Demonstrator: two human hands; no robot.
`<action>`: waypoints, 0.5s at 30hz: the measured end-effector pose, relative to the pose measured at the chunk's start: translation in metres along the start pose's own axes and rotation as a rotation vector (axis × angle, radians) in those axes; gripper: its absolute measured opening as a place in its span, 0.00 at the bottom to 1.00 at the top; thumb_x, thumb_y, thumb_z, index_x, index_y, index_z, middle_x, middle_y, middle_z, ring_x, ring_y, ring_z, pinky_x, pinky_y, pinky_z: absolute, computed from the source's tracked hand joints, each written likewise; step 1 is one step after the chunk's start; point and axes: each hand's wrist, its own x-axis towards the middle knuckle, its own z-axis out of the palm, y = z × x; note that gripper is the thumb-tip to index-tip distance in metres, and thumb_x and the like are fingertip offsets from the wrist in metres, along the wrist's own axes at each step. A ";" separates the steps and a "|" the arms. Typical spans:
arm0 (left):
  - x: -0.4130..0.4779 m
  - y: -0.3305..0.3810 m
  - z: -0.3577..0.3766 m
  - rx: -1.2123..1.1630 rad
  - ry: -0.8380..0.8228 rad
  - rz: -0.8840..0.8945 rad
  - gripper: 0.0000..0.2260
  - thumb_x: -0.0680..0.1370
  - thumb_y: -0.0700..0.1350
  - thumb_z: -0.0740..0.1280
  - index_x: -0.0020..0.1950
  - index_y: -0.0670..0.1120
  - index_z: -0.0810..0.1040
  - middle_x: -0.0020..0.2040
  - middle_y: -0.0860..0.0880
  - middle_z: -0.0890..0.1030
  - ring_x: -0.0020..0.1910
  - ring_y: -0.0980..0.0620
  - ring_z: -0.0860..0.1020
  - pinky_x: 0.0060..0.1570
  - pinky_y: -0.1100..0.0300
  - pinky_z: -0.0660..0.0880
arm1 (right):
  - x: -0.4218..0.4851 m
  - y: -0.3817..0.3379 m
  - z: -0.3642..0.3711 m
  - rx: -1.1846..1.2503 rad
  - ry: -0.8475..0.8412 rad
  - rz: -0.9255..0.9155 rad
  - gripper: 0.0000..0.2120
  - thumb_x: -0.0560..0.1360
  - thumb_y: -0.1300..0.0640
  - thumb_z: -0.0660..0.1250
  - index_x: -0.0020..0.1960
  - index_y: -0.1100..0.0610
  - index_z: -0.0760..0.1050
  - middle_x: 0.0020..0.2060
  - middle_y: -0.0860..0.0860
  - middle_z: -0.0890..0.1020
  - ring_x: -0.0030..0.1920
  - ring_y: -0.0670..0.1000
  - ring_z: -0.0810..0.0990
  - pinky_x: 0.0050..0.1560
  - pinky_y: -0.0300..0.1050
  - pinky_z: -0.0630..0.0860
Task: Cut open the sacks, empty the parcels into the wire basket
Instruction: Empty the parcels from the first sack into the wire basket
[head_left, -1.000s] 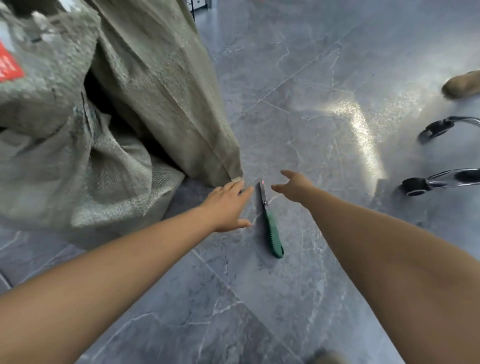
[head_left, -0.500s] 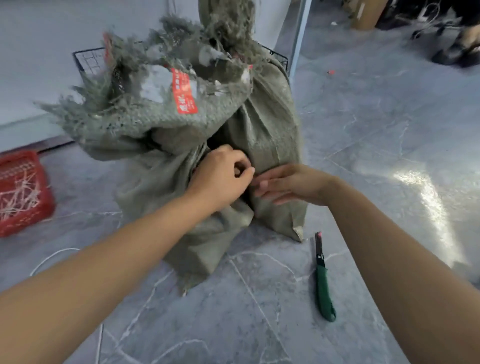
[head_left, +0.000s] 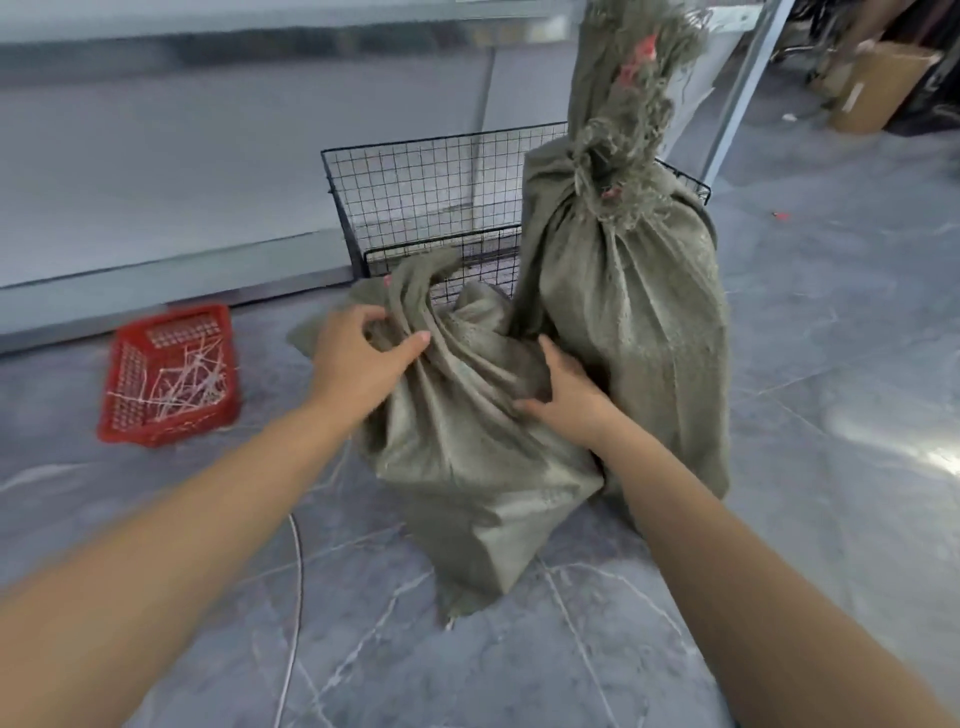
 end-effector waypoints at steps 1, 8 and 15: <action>-0.002 -0.005 -0.002 -0.111 -0.119 -0.169 0.29 0.64 0.58 0.75 0.58 0.43 0.76 0.58 0.45 0.79 0.58 0.46 0.76 0.59 0.54 0.73 | 0.005 0.004 0.004 -0.023 -0.021 0.047 0.42 0.73 0.50 0.69 0.77 0.56 0.46 0.76 0.56 0.53 0.76 0.54 0.54 0.75 0.49 0.54; -0.004 -0.027 -0.004 0.232 -0.699 -0.281 0.42 0.58 0.60 0.78 0.66 0.43 0.71 0.63 0.46 0.76 0.61 0.47 0.74 0.60 0.56 0.73 | 0.013 0.003 0.016 -0.145 0.218 0.096 0.13 0.76 0.60 0.61 0.58 0.65 0.75 0.55 0.63 0.80 0.57 0.61 0.77 0.53 0.46 0.72; 0.008 -0.026 -0.011 0.128 -0.275 -0.110 0.16 0.71 0.43 0.73 0.55 0.37 0.79 0.53 0.38 0.81 0.55 0.40 0.79 0.50 0.53 0.74 | 0.008 -0.026 0.007 0.252 0.348 0.134 0.12 0.79 0.58 0.56 0.57 0.60 0.75 0.54 0.58 0.79 0.56 0.59 0.76 0.57 0.48 0.71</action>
